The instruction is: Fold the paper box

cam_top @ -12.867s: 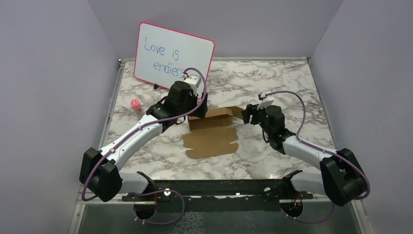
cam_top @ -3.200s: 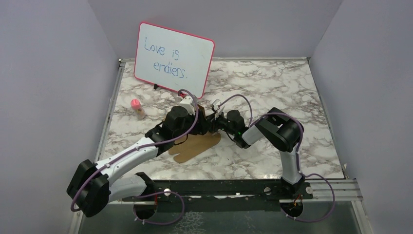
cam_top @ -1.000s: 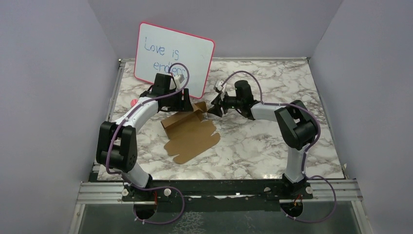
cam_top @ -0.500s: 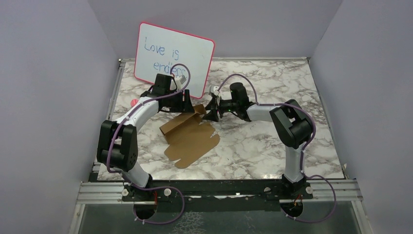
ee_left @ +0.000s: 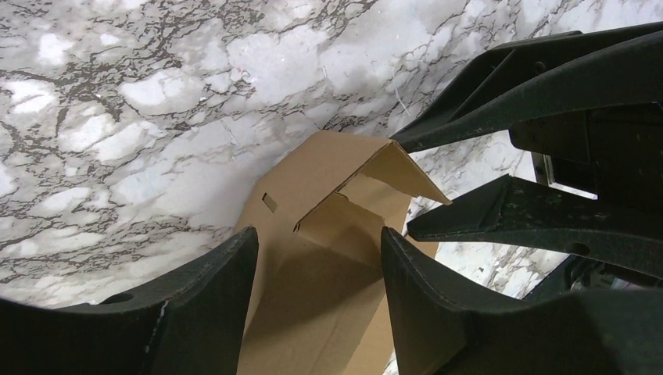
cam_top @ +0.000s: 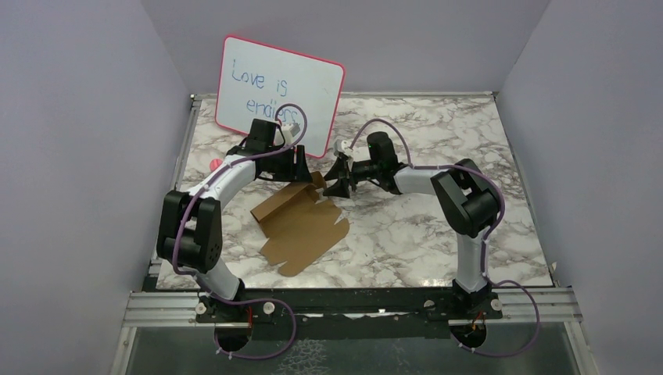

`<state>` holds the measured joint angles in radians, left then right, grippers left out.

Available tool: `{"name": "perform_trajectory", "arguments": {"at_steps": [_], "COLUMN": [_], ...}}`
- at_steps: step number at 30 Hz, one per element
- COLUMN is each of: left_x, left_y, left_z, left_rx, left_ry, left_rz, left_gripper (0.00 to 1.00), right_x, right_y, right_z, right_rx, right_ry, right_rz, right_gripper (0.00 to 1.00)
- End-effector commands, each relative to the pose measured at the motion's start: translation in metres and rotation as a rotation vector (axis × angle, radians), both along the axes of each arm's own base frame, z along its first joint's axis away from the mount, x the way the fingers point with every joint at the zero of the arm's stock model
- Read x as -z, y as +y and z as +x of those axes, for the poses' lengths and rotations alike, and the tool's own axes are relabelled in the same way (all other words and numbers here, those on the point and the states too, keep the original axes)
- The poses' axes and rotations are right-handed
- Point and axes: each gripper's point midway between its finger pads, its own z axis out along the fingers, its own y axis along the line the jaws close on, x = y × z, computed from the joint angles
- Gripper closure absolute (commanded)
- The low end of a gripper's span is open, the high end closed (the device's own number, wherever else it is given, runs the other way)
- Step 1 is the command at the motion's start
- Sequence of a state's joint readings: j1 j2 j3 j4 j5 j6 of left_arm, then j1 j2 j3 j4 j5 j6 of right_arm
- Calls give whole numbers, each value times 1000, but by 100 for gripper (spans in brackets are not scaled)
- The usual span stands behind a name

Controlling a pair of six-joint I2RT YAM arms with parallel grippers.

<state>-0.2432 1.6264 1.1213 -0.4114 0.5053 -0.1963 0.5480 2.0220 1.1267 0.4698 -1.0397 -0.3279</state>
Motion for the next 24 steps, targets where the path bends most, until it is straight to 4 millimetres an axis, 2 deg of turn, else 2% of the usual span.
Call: {"name": "perform_trajectory", "arguments": {"at_steps": [1, 4, 8, 10, 16, 24], "left_x": [1, -12, -42, -50, -43, -20], "left_y": [3, 9, 23, 30, 40, 41], "left_z": [-3, 1, 6, 4, -15, -33], "left_rx": [17, -15, -98, -129, -139, -83], "left_ry": [7, -38, -133, -162, -157, -146], "left_rz": [3, 29, 71, 89, 131, 263], "left_gripper": [41, 39, 30, 25, 18, 15], "right_x": [-1, -5, -15, -19, -27, -14], "right_y": [4, -1, -6, -10, -19, -12], "right_z": [1, 3, 14, 21, 21, 18], "right_rx": [1, 32, 137, 208, 399, 501], "right_ry": [-21, -27, -3, 12, 34, 29], "right_rz": [-2, -15, -36, -49, -47, -74], "right_gripper": [44, 44, 42, 42, 43, 47]}}
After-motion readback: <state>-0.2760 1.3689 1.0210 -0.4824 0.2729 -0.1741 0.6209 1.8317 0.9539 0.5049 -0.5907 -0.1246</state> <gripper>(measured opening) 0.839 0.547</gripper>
